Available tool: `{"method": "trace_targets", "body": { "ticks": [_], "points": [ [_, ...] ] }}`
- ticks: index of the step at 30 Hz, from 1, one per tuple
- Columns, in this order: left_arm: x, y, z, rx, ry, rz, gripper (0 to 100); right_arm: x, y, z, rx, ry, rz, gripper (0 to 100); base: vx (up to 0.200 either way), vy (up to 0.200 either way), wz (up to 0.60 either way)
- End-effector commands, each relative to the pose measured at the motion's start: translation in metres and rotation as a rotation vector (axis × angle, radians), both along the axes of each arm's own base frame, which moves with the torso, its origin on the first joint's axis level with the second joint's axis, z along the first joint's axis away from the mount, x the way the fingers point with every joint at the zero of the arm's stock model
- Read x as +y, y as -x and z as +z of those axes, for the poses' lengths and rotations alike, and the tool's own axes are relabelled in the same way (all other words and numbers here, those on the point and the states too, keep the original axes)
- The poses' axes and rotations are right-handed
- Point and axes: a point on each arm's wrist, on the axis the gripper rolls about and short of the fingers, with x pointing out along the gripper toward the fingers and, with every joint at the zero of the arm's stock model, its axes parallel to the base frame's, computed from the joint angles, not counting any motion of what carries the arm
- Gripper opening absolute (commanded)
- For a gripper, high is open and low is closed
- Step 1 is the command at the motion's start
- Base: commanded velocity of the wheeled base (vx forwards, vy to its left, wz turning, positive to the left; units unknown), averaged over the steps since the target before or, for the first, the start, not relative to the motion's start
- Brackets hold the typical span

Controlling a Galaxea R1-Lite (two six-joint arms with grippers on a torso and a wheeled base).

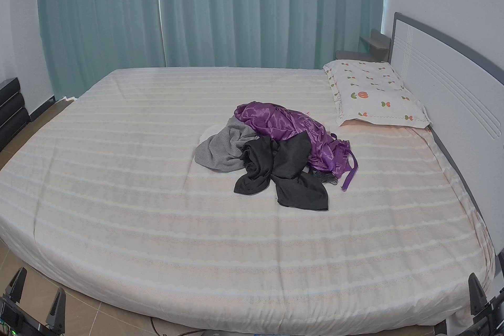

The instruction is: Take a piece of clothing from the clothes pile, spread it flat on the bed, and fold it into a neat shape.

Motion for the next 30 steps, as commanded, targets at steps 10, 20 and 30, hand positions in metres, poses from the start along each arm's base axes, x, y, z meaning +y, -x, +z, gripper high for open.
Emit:
{"method": "trace_targets", "body": {
  "ticks": [10, 20, 30],
  "points": [
    [0.000, 0.000, -0.005, -0.001, 0.000, 0.000, 100, 0.006, -0.060, 0.055, 0.358, -0.089, 0.190, 100, 0.000, 0.000, 0.00],
    [0.000, 0.000, -0.005, -0.001, 0.000, 0.002, 100, 0.029, -0.160, 0.059, 0.580, -0.172, 0.269, 100, 0.000, 0.000, 0.00],
    [0.000, 0.000, -0.005, -0.001, 0.000, 0.000, 100, 0.063, -0.289, 0.015, 0.688, -0.277, 0.233, 100, 0.000, 0.000, 0.00]
  ]
}}
